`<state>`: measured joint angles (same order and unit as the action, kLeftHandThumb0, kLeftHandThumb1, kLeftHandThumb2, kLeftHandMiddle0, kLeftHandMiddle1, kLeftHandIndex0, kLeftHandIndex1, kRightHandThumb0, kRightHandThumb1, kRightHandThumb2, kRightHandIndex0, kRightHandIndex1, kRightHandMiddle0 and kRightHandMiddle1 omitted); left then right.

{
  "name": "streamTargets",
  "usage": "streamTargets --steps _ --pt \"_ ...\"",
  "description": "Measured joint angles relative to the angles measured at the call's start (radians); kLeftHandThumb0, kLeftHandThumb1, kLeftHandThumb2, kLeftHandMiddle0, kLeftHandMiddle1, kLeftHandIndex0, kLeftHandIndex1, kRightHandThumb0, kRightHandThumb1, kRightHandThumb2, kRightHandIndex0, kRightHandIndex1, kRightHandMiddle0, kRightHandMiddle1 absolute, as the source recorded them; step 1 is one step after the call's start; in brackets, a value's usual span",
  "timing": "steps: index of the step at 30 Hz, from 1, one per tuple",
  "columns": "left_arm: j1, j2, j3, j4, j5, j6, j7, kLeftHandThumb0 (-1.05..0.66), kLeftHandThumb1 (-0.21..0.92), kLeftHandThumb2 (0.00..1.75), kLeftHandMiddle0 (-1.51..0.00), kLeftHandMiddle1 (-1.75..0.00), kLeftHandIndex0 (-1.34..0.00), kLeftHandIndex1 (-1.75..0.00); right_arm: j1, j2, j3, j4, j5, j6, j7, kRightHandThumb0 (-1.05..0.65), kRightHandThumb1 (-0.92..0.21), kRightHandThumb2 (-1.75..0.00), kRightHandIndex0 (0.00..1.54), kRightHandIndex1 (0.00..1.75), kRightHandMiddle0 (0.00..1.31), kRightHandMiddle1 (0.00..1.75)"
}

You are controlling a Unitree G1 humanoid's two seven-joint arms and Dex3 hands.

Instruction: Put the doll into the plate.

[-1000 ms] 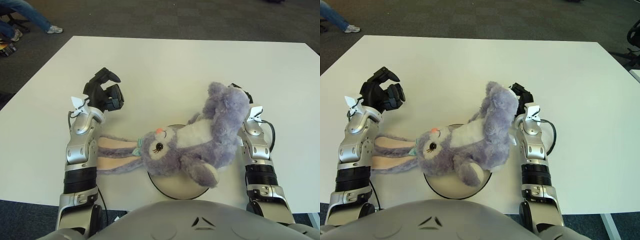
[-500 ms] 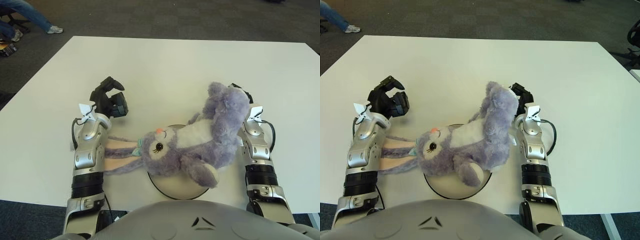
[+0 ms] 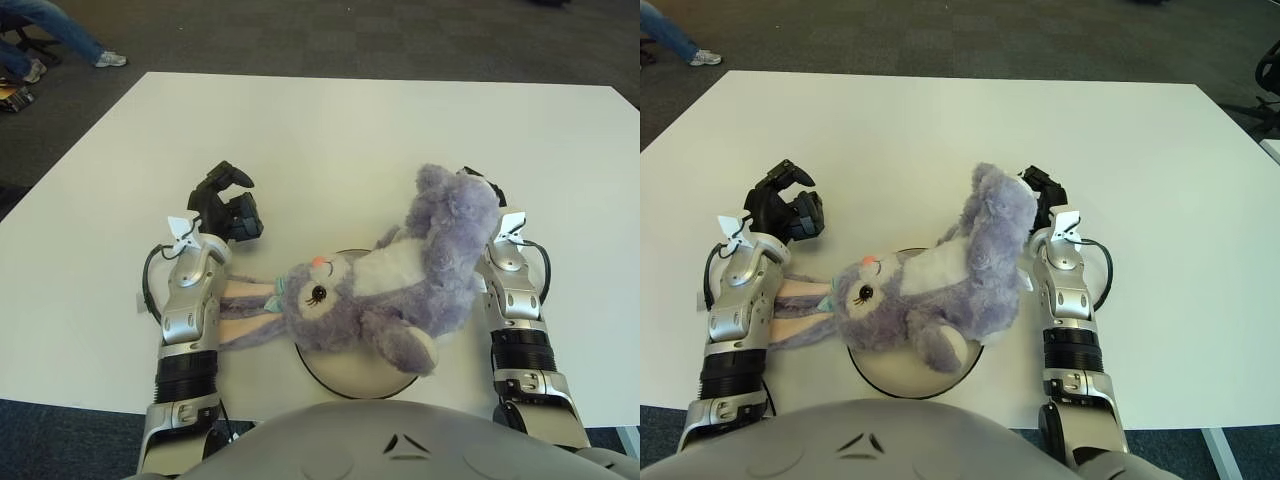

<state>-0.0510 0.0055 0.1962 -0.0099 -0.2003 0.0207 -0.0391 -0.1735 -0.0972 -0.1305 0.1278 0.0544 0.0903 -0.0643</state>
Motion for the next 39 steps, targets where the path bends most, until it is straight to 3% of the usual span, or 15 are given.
streamTargets --steps 17,39 --pt "-0.082 -0.030 0.044 0.191 -0.016 -0.228 0.010 -0.49 0.28 1.36 -1.33 -1.75 -0.64 -1.75 0.000 0.008 -0.021 0.009 0.006 -0.012 -0.014 -0.02 0.12 -1.72 0.94 1.75 0.83 1.50" --pt "-0.123 -0.010 0.040 0.303 0.016 -0.305 0.012 -0.49 0.27 1.37 -1.34 -1.75 -0.65 -1.75 0.006 0.009 -0.033 0.011 0.007 -0.015 -0.007 -0.02 0.10 -1.70 0.92 1.75 0.83 1.47"
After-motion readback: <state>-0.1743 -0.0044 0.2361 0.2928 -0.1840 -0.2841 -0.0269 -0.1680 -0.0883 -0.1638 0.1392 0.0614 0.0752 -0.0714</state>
